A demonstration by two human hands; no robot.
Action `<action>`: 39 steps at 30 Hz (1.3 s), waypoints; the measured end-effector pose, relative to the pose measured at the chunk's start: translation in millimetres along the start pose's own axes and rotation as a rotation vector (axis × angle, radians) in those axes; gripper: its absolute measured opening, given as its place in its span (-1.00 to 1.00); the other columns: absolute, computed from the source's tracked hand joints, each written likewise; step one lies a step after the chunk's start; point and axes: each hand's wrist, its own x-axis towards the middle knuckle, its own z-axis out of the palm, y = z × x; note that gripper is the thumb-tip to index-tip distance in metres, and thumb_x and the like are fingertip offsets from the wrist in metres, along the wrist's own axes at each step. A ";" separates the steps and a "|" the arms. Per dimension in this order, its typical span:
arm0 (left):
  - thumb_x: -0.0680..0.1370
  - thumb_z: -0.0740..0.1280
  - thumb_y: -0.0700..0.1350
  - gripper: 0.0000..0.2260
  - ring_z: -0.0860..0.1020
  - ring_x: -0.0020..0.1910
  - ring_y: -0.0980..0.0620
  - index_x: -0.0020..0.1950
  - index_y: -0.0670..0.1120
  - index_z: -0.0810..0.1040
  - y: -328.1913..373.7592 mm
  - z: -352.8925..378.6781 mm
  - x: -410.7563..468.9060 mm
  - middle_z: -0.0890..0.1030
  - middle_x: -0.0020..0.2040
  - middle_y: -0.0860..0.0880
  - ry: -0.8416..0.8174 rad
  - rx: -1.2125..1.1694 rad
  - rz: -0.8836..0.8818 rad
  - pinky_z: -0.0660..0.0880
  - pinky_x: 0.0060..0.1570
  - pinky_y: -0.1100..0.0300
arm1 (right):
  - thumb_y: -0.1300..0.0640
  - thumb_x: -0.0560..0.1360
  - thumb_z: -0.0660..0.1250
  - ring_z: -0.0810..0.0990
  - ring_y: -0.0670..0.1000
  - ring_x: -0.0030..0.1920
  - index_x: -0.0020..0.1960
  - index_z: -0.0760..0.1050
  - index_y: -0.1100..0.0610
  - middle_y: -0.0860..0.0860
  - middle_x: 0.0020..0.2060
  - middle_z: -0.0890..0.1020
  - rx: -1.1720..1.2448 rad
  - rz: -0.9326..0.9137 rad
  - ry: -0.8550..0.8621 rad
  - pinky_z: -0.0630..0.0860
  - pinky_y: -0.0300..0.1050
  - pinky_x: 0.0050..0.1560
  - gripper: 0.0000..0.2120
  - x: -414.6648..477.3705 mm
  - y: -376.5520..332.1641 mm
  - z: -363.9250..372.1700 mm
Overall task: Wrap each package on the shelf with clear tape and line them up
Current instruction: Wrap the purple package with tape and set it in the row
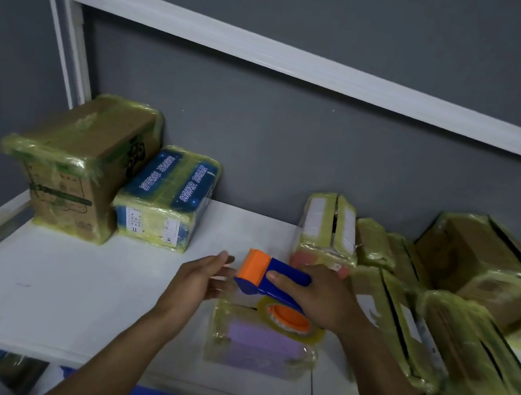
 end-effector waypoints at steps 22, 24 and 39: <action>0.60 0.29 0.17 -0.66 0.71 0.02 -0.01 0.07 -0.04 0.74 10.1 17.3 -34.1 0.74 0.02 -0.11 -0.075 -0.221 -0.048 0.60 0.00 0.19 | -0.67 0.31 0.19 0.62 -0.08 -0.38 -0.21 0.56 0.03 -0.04 -0.37 0.64 0.051 -0.073 0.016 0.48 -0.15 -0.26 -0.26 -17.4 -1.3 -3.9; 0.64 0.30 0.07 -0.71 0.70 0.03 0.00 0.13 -0.06 0.72 9.6 17.5 -33.9 0.74 0.03 -0.09 -0.076 -0.235 -0.049 0.59 -0.03 0.25 | -0.62 0.35 0.22 0.63 -0.02 -0.36 -0.20 0.56 0.06 0.00 -0.37 0.64 0.070 -0.070 0.006 0.50 -0.09 -0.22 -0.29 -19.0 -0.6 -5.3; 0.58 0.43 -0.08 -0.90 0.67 -0.11 0.06 0.00 0.02 0.77 7.2 18.3 -21.5 0.75 -0.08 -0.03 -0.010 0.001 0.106 0.61 -0.03 0.23 | -0.40 0.47 0.32 0.69 0.03 -0.25 -0.07 0.61 0.11 0.05 -0.26 0.70 0.163 -0.065 -0.029 0.60 0.04 -0.09 -0.46 -20.1 4.0 -9.0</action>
